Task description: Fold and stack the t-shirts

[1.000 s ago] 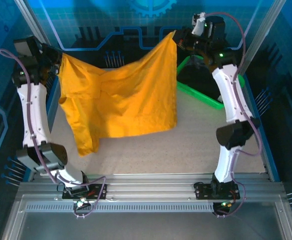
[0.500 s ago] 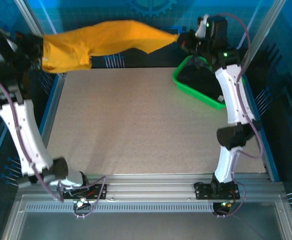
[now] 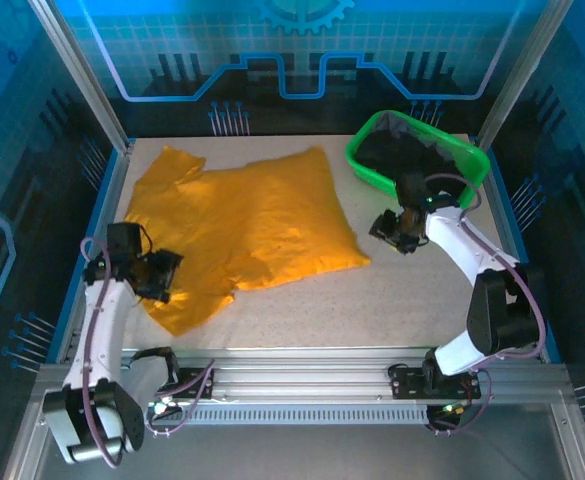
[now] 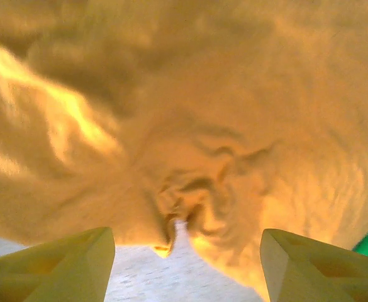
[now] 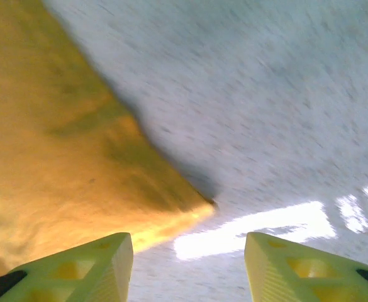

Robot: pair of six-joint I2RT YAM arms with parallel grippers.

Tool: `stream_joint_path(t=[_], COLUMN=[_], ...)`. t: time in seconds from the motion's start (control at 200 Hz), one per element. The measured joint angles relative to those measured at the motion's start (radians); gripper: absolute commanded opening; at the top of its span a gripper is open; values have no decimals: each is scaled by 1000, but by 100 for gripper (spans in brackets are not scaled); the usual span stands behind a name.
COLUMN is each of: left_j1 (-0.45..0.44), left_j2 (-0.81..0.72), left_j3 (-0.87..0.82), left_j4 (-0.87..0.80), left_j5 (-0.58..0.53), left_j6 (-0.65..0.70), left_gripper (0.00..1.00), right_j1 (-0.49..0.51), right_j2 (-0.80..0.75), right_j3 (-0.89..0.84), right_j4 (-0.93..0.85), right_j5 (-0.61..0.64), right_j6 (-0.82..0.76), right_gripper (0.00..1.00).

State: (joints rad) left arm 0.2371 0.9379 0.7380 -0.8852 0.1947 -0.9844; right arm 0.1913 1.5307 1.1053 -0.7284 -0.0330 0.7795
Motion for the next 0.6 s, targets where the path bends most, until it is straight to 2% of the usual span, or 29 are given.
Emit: stream_joint_path(t=[0.125, 0.25, 0.42, 0.6], left_j1=[-5, -5, -5, -11], left_j2=[-102, -95, 67, 359], left_j3=[-81, -118, -112, 13], left_j4=[-27, -8, 109, 237], left_j5=[-5, -4, -3, 4], left_j6=[27, 44, 43, 51], left_gripper=[56, 48, 47, 49], right_j1=[32, 121, 197, 253], right_j2=[-6, -3, 135, 350], right_j3=[-29, -26, 49, 204], right_j4=[-4, 26, 72, 85], right_j5=[19, 29, 5, -8], right_j6=[-23, -47, -87, -115], right_gripper=[47, 43, 35, 32])
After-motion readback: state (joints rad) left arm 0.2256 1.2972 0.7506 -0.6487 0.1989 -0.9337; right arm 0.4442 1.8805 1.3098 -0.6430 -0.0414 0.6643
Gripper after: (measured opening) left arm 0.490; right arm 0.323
